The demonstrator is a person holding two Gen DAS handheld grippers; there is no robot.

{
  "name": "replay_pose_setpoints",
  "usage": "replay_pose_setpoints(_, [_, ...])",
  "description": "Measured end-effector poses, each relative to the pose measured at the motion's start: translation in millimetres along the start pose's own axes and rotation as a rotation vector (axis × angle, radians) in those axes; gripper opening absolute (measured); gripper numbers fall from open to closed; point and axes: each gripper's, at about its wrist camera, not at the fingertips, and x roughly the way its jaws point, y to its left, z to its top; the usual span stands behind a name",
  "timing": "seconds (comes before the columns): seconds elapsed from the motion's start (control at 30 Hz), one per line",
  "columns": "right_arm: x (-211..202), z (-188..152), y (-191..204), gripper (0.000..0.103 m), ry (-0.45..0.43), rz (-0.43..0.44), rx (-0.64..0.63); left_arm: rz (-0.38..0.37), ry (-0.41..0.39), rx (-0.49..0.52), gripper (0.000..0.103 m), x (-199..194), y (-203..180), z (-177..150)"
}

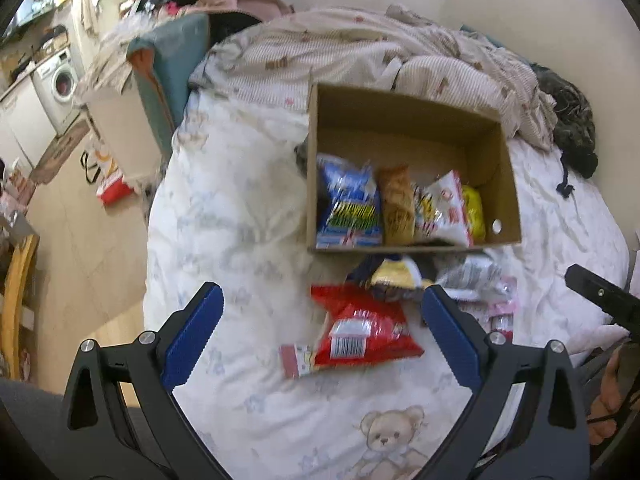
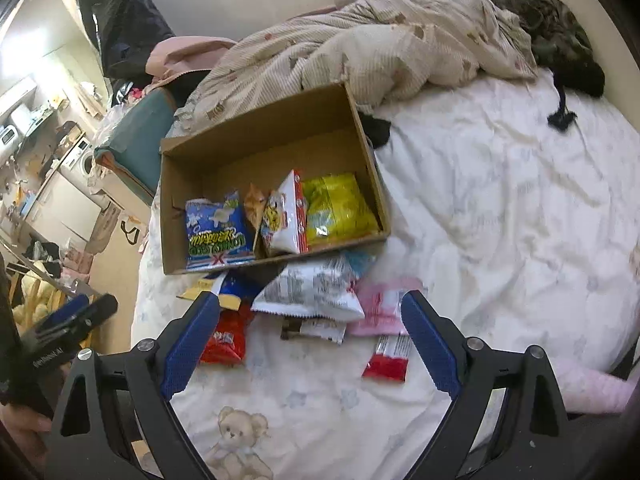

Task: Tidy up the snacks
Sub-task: 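Withdraw both tools from the box toward the remaining snacks, then grasp the red chip bag with the left tool while the right grasps the white-red bar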

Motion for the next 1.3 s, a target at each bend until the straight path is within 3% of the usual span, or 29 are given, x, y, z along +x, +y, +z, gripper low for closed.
replay_pose_setpoints(0.27, [5.4,-6.8,-7.4,0.095,0.029,-0.036,0.01,-0.029,0.011,-0.039,0.098,3.2,3.2,0.5])
replay_pose_setpoints(0.43, [11.4,-7.9,-19.9,0.095,0.059,-0.01,0.086,0.003,0.034,-0.106,0.098,9.2,22.4,4.5])
replay_pose_setpoints(0.53, [15.5,-7.0,-24.0,0.095,0.072,0.007,0.122,0.009,0.087,-0.185,0.098,21.5,38.8,3.5])
replay_pose_setpoints(0.67, [23.3,-6.6,-27.1,0.095,0.099,0.014,0.156,-0.004,0.169,-0.218,0.098,41.8,42.1,-1.4])
replay_pose_setpoints(0.73, [27.0,-6.7,-29.4,0.095,0.112,0.027,0.18,-0.033,0.26,-0.182,0.098,62.7,28.7,-6.0])
replay_pose_setpoints(0.83, [29.6,-5.8,-32.0,0.095,0.119,0.034,0.196,-0.058,0.328,-0.098,0.098,83.8,0.5,-11.6])
replay_pose_setpoints(1.07, [31.1,-4.9,-38.8,0.095,0.126,0.038,0.219,-0.006,0.383,0.04,0.098,131.7,-41.5,-13.8])
replay_pose_setpoints(1.3, [34.4,-4.4,-45.3,0.095,0.142,0.045,0.245,-0.031,0.447,0.008,0.096,156.8,-43.7,-21.8])
